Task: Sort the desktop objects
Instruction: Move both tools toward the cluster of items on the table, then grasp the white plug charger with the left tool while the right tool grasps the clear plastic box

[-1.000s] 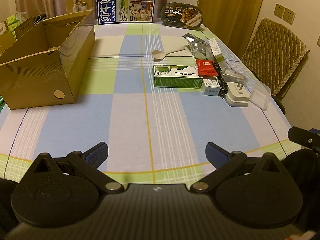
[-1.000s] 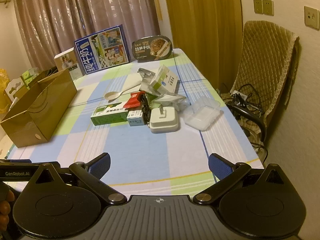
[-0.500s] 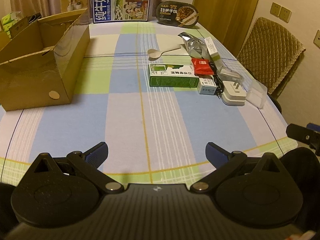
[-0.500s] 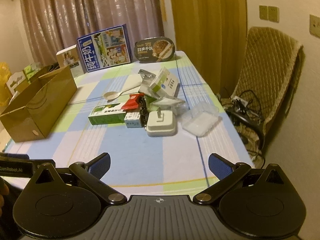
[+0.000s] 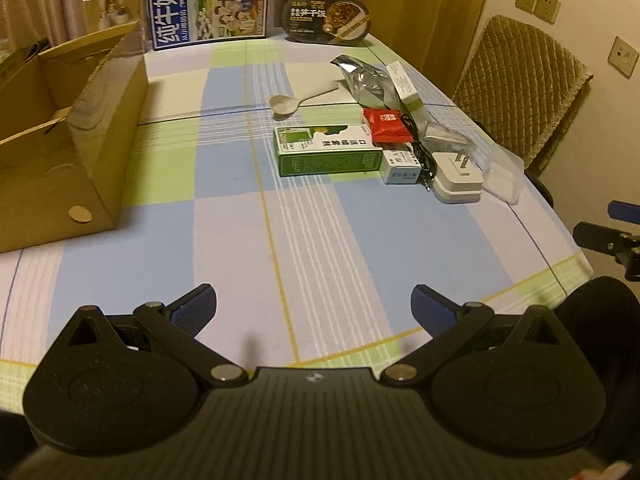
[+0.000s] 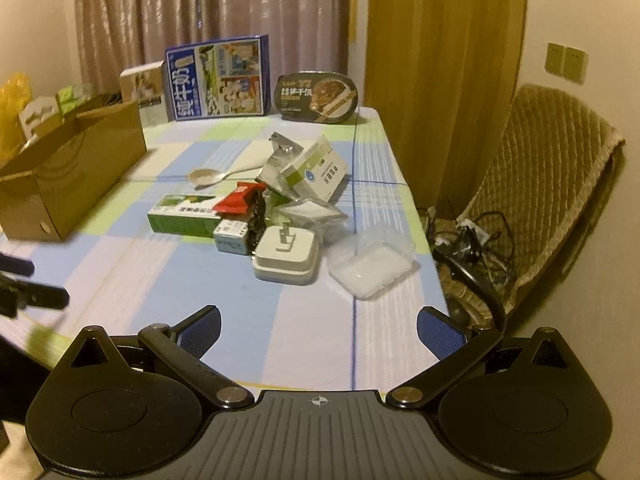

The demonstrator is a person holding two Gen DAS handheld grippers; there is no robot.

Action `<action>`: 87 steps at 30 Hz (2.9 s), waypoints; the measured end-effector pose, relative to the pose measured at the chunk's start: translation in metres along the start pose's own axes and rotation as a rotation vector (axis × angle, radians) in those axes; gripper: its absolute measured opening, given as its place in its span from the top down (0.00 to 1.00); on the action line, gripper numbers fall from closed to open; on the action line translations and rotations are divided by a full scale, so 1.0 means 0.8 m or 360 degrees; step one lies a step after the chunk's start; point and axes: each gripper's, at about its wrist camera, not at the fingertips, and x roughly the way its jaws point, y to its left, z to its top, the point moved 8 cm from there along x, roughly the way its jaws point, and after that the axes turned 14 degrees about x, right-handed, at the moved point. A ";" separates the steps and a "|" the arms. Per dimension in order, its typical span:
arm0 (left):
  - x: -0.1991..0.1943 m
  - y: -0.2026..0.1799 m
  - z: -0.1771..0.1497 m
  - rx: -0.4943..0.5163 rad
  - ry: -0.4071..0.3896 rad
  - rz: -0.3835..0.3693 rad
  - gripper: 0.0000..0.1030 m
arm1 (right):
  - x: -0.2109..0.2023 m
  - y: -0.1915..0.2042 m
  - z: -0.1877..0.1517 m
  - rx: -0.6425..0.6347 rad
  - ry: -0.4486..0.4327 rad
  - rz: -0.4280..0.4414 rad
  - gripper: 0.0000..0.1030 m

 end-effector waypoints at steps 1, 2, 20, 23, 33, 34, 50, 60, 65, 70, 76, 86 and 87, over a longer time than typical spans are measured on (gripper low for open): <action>0.002 0.000 0.003 0.0007 -0.0005 -0.0003 0.01 | 0.003 -0.003 0.001 -0.0020 0.0006 0.0001 0.02; 0.004 -0.002 0.006 0.0016 -0.0009 -0.0005 0.01 | 0.007 -0.005 0.003 -0.0035 0.0015 0.0004 0.02; 0.081 -0.113 0.091 0.0185 -0.0153 -0.0134 0.02 | 0.097 -0.062 0.054 -0.0499 0.0249 0.0232 0.02; 0.098 -0.125 0.103 0.0172 -0.0167 -0.0125 0.02 | 0.118 -0.070 0.061 -0.0596 0.0281 0.0264 0.02; 0.144 -0.163 0.129 0.0133 -0.0171 -0.0152 0.15 | 0.165 -0.080 0.070 -0.0723 0.0387 0.0431 0.02; 0.148 -0.164 0.130 0.0125 -0.0166 -0.0142 0.17 | 0.169 -0.080 0.069 -0.0731 0.0403 0.0446 0.02; 0.188 -0.177 0.131 0.0055 -0.0075 -0.0038 0.25 | 0.204 -0.088 0.059 -0.0779 0.0477 0.0590 0.02; 0.201 -0.179 0.136 0.0045 -0.0047 -0.0001 0.36 | 0.211 -0.087 0.057 -0.0760 0.0465 0.0620 0.02; 0.200 -0.180 0.137 0.0068 -0.0056 0.0000 0.42 | 0.213 -0.087 0.055 -0.0712 0.0483 0.0624 0.19; 0.193 -0.179 0.130 0.0111 -0.0055 -0.0030 0.43 | 0.205 -0.086 0.052 -0.0703 0.0490 0.0608 0.20; 0.170 -0.180 0.106 0.0200 -0.0038 -0.0077 0.43 | 0.183 -0.075 0.036 -0.0685 0.0514 0.0600 0.20; 0.120 -0.134 0.048 0.0298 -0.0003 -0.0039 0.40 | 0.144 -0.016 0.004 -0.0782 0.0522 0.0692 0.20; 0.118 -0.129 0.045 0.0281 -0.0001 -0.0030 0.35 | 0.145 -0.013 0.004 -0.0788 0.0520 0.0688 0.20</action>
